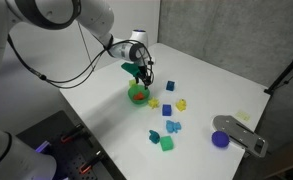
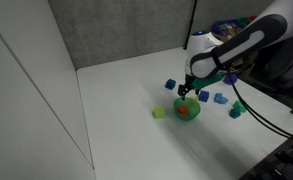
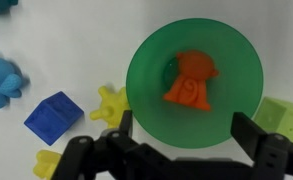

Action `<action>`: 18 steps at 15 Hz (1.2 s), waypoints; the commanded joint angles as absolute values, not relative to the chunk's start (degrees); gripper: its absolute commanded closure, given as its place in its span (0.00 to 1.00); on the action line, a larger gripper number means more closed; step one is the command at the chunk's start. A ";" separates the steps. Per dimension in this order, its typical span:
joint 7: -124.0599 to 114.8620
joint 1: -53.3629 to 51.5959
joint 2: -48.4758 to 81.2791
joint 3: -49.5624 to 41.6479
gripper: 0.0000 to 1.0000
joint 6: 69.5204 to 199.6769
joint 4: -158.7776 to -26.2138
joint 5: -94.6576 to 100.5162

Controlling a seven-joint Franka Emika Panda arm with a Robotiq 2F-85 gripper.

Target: Pick up the orange toy from the green bowl and put it on the table

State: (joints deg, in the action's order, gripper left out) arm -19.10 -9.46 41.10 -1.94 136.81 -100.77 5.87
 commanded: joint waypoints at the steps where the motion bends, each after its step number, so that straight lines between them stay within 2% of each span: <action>1: -17.84 -9.18 44.29 -1.45 0.00 137.12 -98.41 4.35; 15: -19.66 -12.34 54.83 -3.48 0.00 142.68 -92.78 5.22; 16: -19.70 -12.46 55.24 -3.57 0.25 143.07 -92.45 5.12; 17: -19.17 -12.36 55.57 -3.37 0.26 143.02 -92.15 5.01; 18: -19.23 -12.53 55.89 -3.49 0.34 142.85 -91.89 5.03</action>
State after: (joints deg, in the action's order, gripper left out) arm -19.06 -11.68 54.11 -2.69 142.85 -94.31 5.60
